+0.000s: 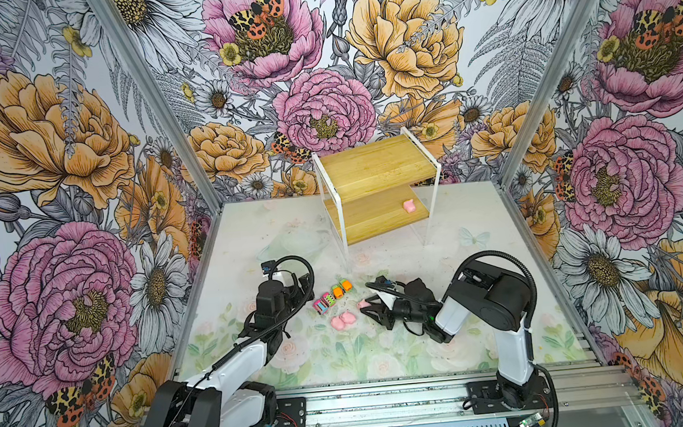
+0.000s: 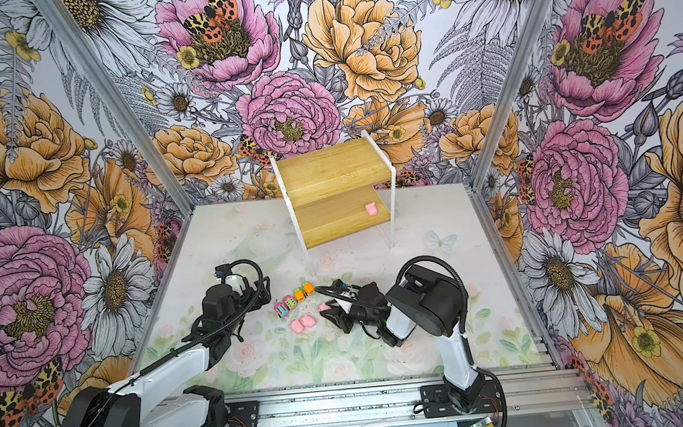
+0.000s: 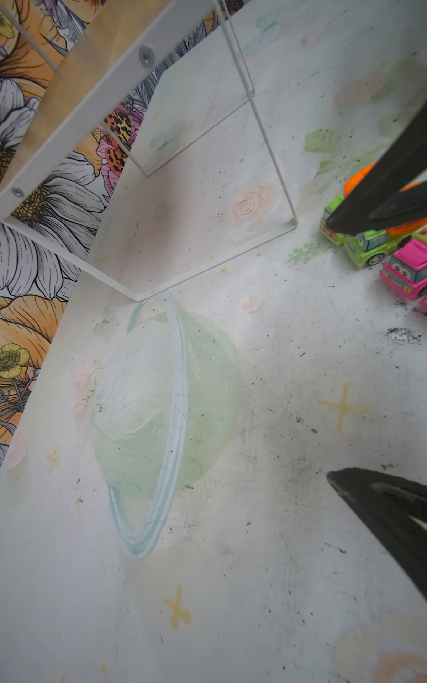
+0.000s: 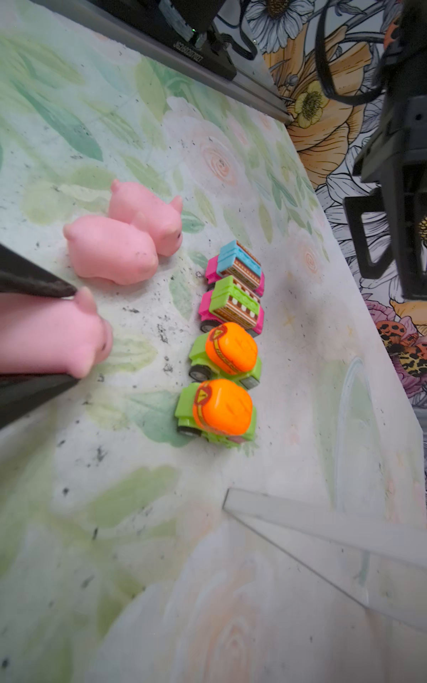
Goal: Place and organize the plastic toys onto the shelf
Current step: 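Lift the pig and carry it to the lower shelf beside the first pig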
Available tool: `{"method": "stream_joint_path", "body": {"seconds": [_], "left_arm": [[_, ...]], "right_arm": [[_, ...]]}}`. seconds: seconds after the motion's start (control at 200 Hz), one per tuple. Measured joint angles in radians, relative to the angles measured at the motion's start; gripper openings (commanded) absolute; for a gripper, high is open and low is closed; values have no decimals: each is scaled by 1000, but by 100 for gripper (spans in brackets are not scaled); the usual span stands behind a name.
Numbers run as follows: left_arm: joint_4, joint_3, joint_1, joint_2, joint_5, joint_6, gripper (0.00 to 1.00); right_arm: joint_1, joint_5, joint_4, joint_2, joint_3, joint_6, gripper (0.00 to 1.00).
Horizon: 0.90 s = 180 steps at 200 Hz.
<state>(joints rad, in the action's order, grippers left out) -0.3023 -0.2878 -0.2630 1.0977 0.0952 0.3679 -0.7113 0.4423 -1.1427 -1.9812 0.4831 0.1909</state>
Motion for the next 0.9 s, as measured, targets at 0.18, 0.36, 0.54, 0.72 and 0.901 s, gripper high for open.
{"method": "stream_joint_path", "body": {"seconds": [0.18,0.36,0.54,0.72,0.901], "left_arm": [[0,0,0,0,-3,0,99],[0,0,0,0,-11,0,99],[0,0,5,0,-25,0,99],[0,0,6,8,-34,0,99],[0,0,6,8,-37,0,99]], "right_arm": [[84,-5,2,114,-15,69,34],[155,-74,108,290,26,89,35],[164,-205,294,384,175,54,35],[176,-334,459,394,305,21,35],[186,-446,586,391,406,14,37]]}}
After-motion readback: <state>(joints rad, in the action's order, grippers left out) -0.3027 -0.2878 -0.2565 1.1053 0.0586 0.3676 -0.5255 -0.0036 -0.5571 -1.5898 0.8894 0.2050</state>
